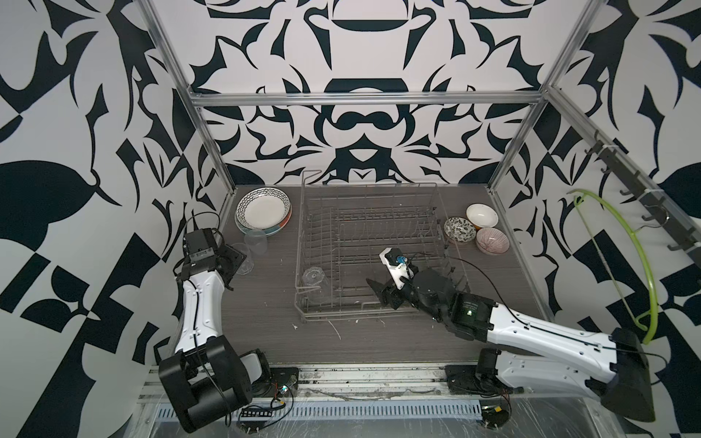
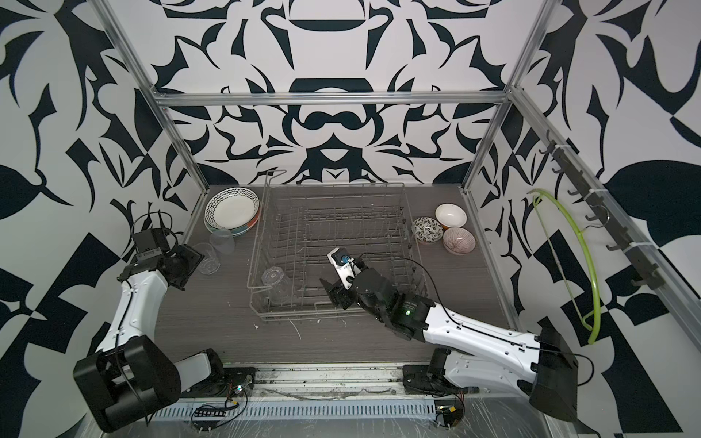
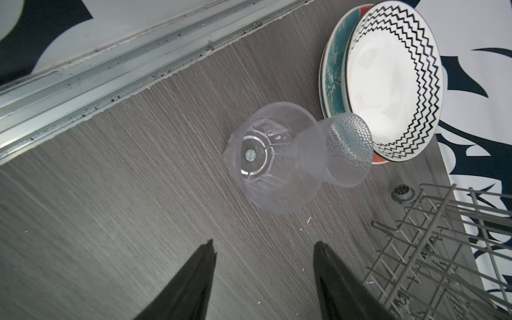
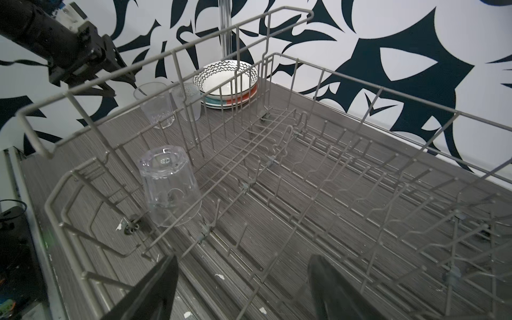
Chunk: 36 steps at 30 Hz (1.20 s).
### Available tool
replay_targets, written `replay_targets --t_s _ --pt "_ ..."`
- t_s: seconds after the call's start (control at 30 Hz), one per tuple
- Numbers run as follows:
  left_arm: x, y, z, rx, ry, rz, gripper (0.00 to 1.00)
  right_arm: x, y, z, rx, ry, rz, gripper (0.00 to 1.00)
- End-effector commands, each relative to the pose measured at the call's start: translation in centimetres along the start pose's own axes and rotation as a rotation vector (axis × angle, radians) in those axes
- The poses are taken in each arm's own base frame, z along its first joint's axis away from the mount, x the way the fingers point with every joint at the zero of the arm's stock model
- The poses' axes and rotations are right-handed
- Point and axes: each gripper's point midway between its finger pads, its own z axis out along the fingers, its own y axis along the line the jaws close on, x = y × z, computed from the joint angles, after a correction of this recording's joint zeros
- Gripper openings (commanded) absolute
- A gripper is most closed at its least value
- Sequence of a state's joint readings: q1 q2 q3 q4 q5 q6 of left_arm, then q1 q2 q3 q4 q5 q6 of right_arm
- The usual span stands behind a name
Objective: Load bowls into a dish rack
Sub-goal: Pick up the distractor at the center of the board.
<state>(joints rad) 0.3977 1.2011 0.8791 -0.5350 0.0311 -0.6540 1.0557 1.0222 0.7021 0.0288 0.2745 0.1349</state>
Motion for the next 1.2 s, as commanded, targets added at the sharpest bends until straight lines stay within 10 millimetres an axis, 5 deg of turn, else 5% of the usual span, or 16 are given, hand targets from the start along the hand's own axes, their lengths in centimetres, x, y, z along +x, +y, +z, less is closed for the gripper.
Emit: replay_targets --t_s 0.0,0.63,1.17 --pt "-1.1 -0.3 0.2 0.006 -0.005 -0.011 0.62 -1.2 -0.6 -0.9 0.025 -0.057 0.033 0.79" --pt "-1.4 0.1 5.9 -0.073 0.134 0.007 0.53 -1.3 -1.5 -2.8 0.040 -0.098 0.058 0.78" --pt "-1.0 0.2 6.8 -0.070 0.169 0.026 0.08 -1.2 -1.8 -2.8 0.057 -0.095 0.061 0.78"
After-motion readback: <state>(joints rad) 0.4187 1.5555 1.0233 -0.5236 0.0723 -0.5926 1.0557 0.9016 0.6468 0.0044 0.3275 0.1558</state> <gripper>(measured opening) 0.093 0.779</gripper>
